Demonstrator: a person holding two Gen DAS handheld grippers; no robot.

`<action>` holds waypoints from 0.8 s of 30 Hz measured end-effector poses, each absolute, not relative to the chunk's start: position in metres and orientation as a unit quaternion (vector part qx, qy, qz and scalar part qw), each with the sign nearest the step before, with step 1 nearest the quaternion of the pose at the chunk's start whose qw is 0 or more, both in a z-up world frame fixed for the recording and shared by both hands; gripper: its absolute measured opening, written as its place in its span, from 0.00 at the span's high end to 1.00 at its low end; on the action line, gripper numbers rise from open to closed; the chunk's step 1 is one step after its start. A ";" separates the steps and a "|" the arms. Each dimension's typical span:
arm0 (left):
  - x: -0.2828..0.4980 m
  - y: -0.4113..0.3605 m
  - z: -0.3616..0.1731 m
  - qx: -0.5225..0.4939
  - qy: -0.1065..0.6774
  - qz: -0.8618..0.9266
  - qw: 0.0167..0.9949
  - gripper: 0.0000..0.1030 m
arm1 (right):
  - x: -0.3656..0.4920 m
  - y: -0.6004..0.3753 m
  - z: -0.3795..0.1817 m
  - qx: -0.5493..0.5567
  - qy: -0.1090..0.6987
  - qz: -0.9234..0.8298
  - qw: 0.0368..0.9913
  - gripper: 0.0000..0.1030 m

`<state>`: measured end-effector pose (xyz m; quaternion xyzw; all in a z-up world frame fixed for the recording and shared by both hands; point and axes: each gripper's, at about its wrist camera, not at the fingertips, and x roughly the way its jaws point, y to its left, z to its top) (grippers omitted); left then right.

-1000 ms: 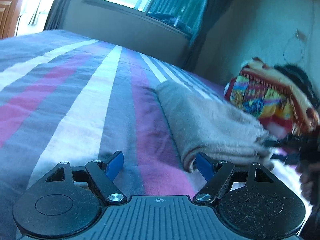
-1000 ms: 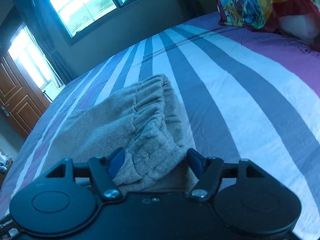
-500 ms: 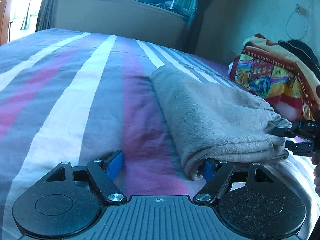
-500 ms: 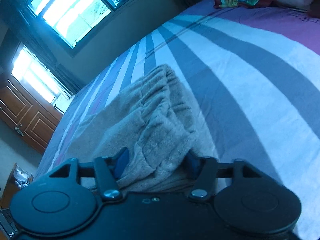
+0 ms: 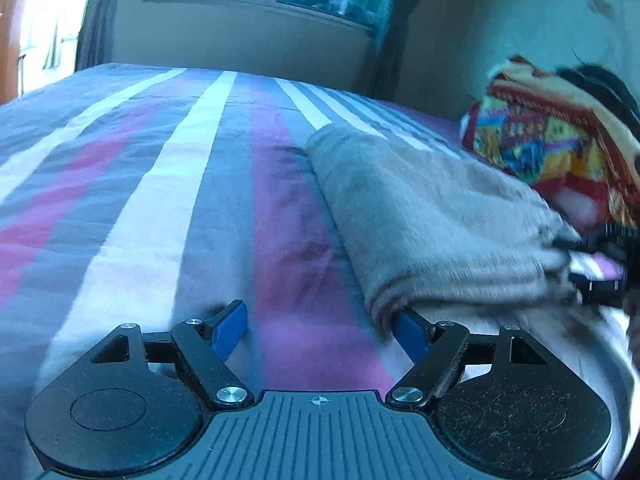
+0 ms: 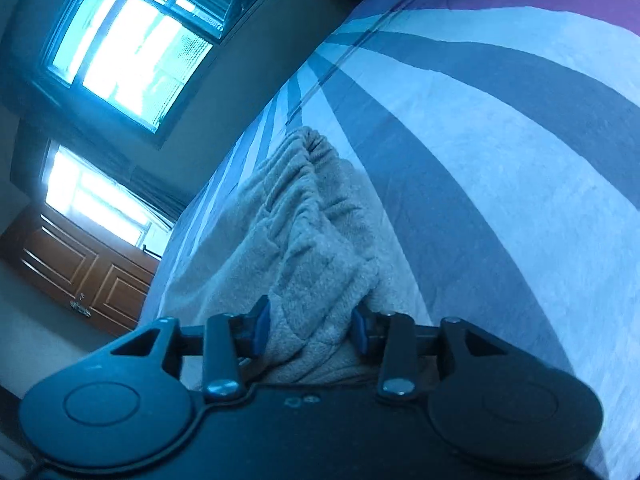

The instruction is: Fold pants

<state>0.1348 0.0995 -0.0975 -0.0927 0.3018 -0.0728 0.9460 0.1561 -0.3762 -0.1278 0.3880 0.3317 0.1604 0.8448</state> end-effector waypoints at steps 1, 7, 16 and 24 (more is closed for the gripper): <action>0.128 0.103 -0.093 -0.080 0.299 -0.061 0.949 0.24 | 0.154 -0.380 -0.126 0.391 0.333 0.162 0.843 0.56; 0.152 0.109 -0.053 -0.140 0.237 -0.078 0.958 0.30 | 0.137 -0.401 -0.086 0.298 0.280 0.138 0.902 0.65; 0.219 0.041 -0.077 -0.097 0.319 -0.140 0.932 0.36 | 0.175 -0.309 -0.082 -0.034 0.313 0.141 0.939 0.89; 0.247 0.054 -0.030 -0.100 0.264 -0.144 0.948 0.36 | 0.177 -0.330 -0.056 0.009 0.280 0.138 0.950 0.81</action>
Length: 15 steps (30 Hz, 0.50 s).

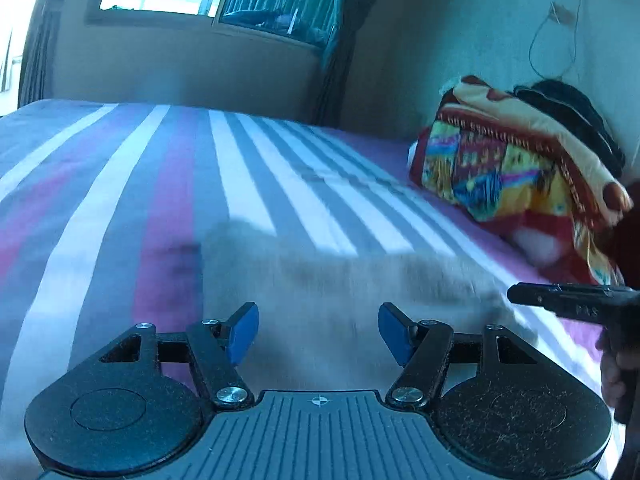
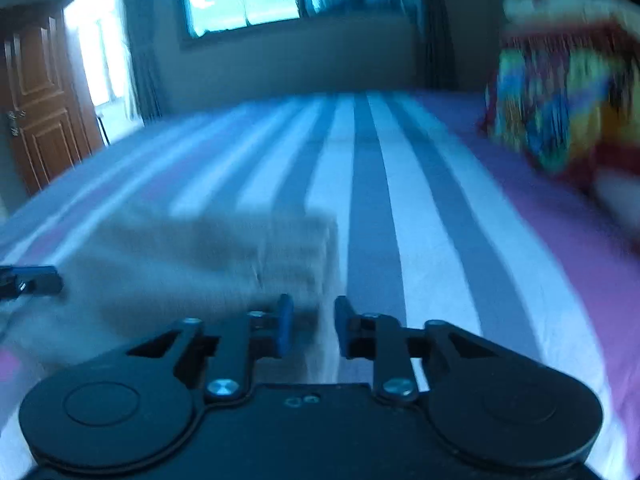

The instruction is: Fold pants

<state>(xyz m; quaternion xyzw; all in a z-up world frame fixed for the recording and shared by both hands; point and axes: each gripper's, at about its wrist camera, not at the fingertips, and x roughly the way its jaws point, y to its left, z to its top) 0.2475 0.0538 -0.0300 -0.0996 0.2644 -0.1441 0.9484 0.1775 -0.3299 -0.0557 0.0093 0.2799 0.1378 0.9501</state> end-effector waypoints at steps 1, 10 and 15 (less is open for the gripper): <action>0.261 0.052 -0.027 -0.094 0.267 -0.140 0.949 0.36 | 0.181 -0.327 -0.050 0.005 0.269 0.148 0.952 0.83; 0.347 0.029 -0.066 -0.064 0.371 -0.095 0.922 0.37 | 0.253 -0.284 -0.072 -0.046 0.336 0.151 0.928 0.88; 0.342 0.036 -0.049 -0.072 0.321 -0.100 0.939 0.36 | 0.245 -0.281 -0.058 -0.053 0.307 0.151 0.938 0.77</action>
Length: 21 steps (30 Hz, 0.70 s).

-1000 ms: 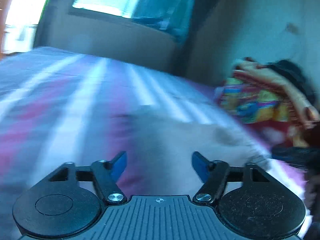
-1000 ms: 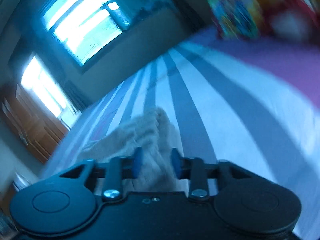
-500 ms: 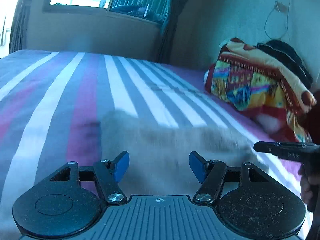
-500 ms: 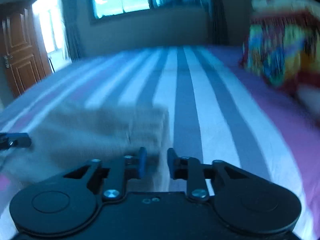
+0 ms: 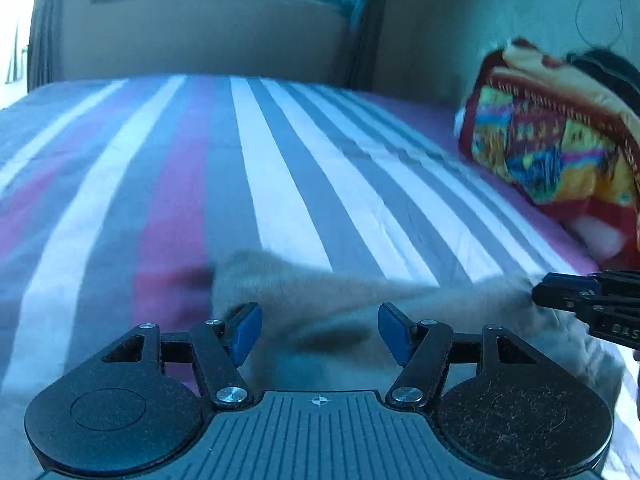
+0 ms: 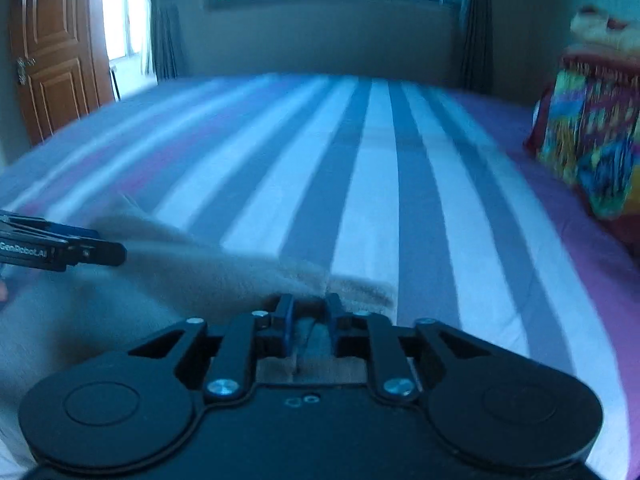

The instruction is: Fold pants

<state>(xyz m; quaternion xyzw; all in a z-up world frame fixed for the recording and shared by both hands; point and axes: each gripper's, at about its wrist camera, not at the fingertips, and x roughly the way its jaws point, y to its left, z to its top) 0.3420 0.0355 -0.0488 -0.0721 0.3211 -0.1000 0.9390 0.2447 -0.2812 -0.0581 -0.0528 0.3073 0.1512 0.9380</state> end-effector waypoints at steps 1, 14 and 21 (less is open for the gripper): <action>0.347 0.037 -0.049 -0.067 0.322 -0.094 0.940 0.36 | 0.248 -0.278 -0.053 -0.054 0.296 0.153 0.941 0.77; 0.331 0.072 -0.073 -0.102 0.385 -0.086 0.913 0.31 | 0.244 -0.276 -0.059 -0.089 0.309 0.107 0.941 0.41; 0.281 0.073 -0.066 -0.115 0.367 -0.085 0.919 0.31 | 0.215 -0.302 -0.070 -0.003 0.333 0.110 0.936 0.42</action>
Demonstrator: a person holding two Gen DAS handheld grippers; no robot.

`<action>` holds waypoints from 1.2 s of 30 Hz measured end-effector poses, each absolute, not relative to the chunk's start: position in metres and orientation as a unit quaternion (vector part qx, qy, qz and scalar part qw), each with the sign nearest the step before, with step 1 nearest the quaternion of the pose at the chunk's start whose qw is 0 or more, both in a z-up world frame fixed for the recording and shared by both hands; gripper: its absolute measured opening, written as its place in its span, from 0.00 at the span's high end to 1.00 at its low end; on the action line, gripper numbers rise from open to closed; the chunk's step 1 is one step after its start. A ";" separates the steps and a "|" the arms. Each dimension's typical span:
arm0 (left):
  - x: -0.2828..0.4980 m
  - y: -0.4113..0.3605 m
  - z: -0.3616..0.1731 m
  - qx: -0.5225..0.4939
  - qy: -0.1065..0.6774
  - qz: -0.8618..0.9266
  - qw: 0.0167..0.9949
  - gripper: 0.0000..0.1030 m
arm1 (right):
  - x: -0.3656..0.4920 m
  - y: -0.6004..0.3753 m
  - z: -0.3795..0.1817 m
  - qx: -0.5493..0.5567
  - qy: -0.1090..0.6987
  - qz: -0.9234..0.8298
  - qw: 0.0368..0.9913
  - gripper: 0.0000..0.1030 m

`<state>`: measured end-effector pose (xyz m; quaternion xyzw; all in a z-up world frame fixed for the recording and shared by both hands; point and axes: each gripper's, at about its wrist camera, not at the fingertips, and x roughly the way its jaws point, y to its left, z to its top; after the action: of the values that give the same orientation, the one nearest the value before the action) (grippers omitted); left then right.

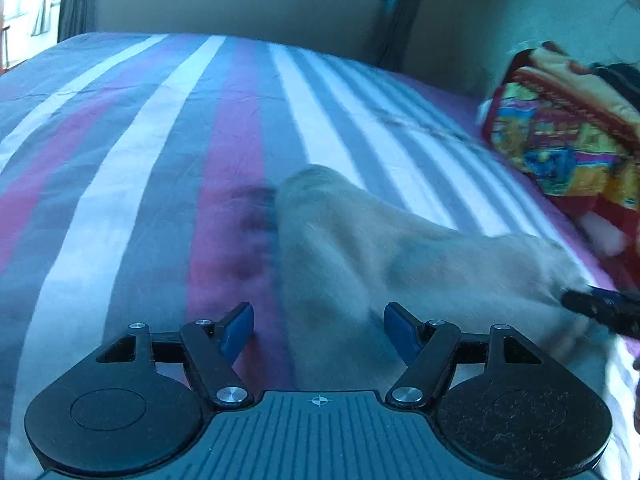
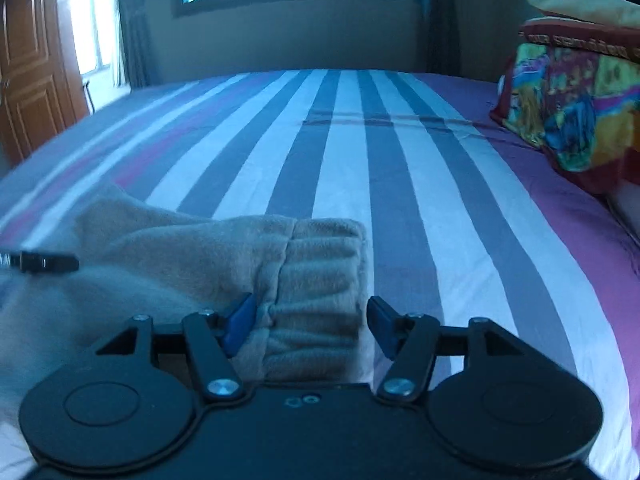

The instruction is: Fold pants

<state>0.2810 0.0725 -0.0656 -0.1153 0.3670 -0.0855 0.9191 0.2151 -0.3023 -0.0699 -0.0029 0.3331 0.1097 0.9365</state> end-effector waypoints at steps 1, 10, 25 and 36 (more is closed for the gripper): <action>0.275 0.070 -0.066 -0.108 0.370 -0.089 0.919 0.31 | 0.212 -0.306 -0.066 0.014 0.326 0.111 0.939 0.42; 0.239 0.065 -0.063 -0.097 0.375 -0.084 0.918 0.31 | 0.178 -0.322 -0.066 0.057 0.339 0.117 0.932 0.44; 0.201 0.063 -0.064 -0.103 0.378 -0.087 0.916 0.31 | 0.155 -0.322 -0.072 0.042 0.336 0.125 0.933 0.40; 0.190 0.072 -0.077 -0.143 0.382 -0.089 0.909 0.27 | 0.148 -0.330 -0.086 0.078 0.349 0.126 0.925 0.36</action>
<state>0.1896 0.0719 -0.0770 -0.1426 0.3817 -0.0888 0.9089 0.1482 -0.3302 -0.0864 0.0778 0.3486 0.1263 0.9255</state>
